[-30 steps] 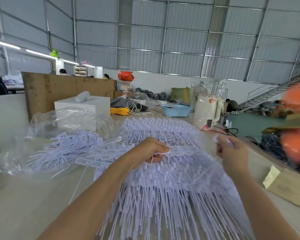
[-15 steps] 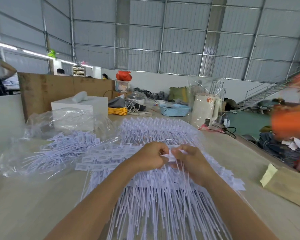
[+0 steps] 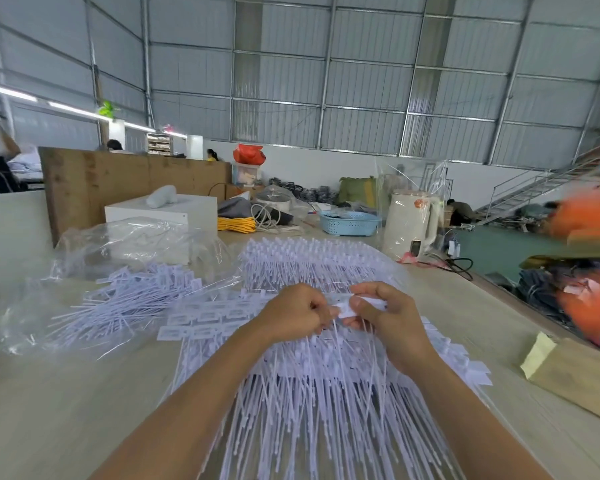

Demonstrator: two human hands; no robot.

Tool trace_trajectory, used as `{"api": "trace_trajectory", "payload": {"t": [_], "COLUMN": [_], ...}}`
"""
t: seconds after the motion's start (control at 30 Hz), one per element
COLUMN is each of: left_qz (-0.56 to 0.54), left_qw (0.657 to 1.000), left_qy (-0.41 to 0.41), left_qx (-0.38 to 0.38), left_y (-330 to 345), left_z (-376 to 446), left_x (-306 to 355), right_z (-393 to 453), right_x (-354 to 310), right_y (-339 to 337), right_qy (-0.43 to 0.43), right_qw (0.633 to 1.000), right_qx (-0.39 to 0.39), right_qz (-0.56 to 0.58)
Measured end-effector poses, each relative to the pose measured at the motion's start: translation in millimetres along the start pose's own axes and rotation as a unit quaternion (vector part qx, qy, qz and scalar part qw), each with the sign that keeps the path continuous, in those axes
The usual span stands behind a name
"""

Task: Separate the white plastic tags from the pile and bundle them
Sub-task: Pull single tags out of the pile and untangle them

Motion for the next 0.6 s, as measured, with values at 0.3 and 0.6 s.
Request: {"api": "trace_trajectory", "payload": {"t": [0.3,0.6], "left_qz": [0.090,-0.079], "left_qw": [0.995,0.996], "left_qy": [0.023,-0.016], "left_qx": [0.024,0.025], "left_y": [-3,-5], "left_z": [0,4], "left_x": [9,-2], "right_z": [-3,-7], "right_x": [14,-20], "right_y": [6,8], "right_qy": [0.052,-0.094], "right_qw": [0.996,0.988], "right_qx": [-0.066,-0.005], "right_qz": [-0.015,-0.121]}}
Point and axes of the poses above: each hand's wrist, its own z-axis towards the middle knuckle, its own y-axis out of the palm, x = y × z, the point moved 10 cm from there along z, towards the middle knuckle
